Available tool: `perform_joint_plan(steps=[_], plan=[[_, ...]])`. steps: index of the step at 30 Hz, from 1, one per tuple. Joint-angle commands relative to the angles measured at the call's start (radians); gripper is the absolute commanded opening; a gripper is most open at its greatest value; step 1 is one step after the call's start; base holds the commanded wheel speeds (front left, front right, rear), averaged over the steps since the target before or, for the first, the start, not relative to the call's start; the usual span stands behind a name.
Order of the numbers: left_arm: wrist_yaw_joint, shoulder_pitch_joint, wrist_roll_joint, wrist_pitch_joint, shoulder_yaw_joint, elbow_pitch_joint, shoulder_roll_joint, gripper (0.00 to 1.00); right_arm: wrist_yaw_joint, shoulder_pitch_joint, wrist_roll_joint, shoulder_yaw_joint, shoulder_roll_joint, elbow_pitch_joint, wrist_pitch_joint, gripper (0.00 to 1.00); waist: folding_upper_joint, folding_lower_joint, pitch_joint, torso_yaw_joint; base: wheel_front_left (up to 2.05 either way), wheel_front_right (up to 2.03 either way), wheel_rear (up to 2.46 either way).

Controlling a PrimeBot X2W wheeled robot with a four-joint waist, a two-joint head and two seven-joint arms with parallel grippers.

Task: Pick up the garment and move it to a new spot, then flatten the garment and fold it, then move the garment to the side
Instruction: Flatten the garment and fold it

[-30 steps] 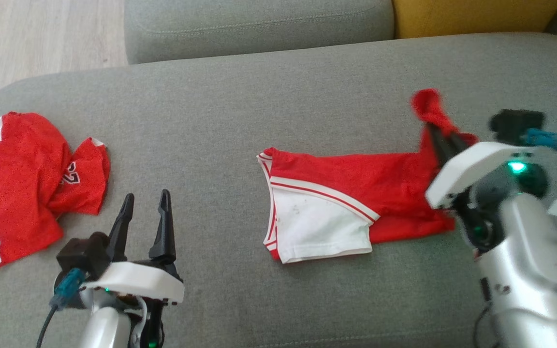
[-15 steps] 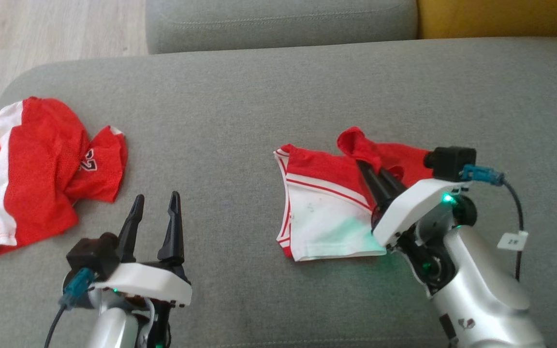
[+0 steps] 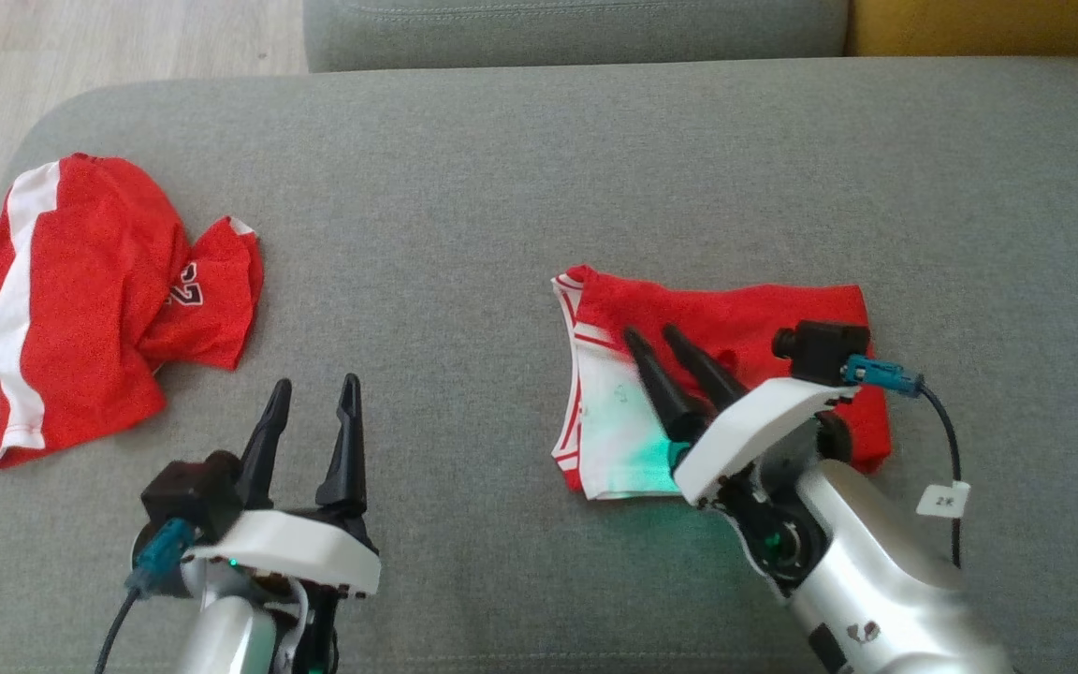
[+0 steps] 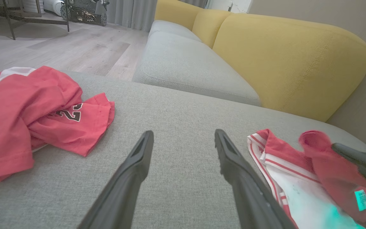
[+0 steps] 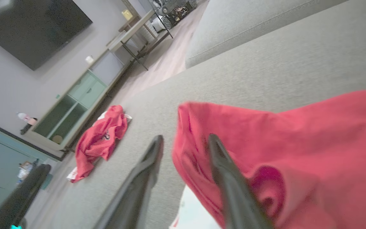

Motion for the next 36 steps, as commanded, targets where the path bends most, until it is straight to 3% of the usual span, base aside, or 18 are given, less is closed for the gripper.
perform_joint_plan(steps=[1, 4, 7, 12, 19, 23, 27, 31, 36], plan=[[0.001, -0.048, -0.006, -0.012, 0.03, -0.026, 0.003, 1.0, 0.002, -0.037, 0.039, 0.028, 0.016, -0.04, -0.024, 1.0, 0.0, 0.0, 0.0, 0.001, 0.0, 0.0, 0.0], [0.003, -0.047, -0.01, -0.012, 0.031, -0.024, 0.003, 1.0, 0.002, -0.054, 0.129, 0.067, 0.016, -0.049, -0.06, 1.0, 0.0, 0.0, 0.001, -0.002, 0.0, 0.0, 0.0], [0.006, -0.045, -0.012, -0.012, 0.031, -0.021, 0.003, 1.0, 0.002, -0.089, 0.129, 0.075, 0.016, -0.02, -0.095, 1.0, 0.0, 0.0, -0.002, -0.011, 0.0, 0.0, 0.0], [0.009, -0.038, -0.011, -0.012, 0.039, -0.024, 0.003, 1.0, 0.002, -0.156, 0.002, -0.005, 0.011, 0.069, -0.137, 1.0, 0.0, 0.0, -0.013, -0.04, 0.0, 0.0, 0.0], [0.01, -0.036, -0.015, -0.012, 0.044, -0.037, 0.003, 1.0, 0.002, -0.17, -0.238, -0.128, -0.091, 0.101, -0.158, 1.0, 0.0, 0.0, -0.032, -0.085, 0.0, 0.0, 0.0], [0.01, -0.037, -0.016, -0.012, 0.042, -0.05, 0.003, 1.0, 0.002, -0.131, -0.392, -0.182, -0.16, 0.061, -0.191, 1.0, 0.0, 0.0, -0.036, -0.105, 0.0, 0.0, 0.0], [0.01, -0.04, -0.015, -0.012, 0.042, -0.068, 0.003, 1.0, 0.002, -0.054, -0.502, -0.279, -0.19, -0.01, -0.223, 1.0, 0.0, 0.0, -0.035, -0.121, 0.0, 0.0, 0.0], [0.011, -0.037, -0.011, -0.012, 0.045, -0.084, 0.003, 1.0, 0.002, 0.018, -0.583, -0.361, -0.192, -0.086, -0.243, 1.0, 0.0, 0.0, -0.032, -0.131, 0.0, 0.0, 0.0], [0.011, -0.019, -0.003, -0.012, 0.048, -0.101, 0.003, 1.0, 0.002, 0.155, -0.667, -0.484, -0.131, -0.225, -0.261, 1.0, 0.0, 0.0, -0.03, -0.142, 0.0, 0.0, 0.0]])
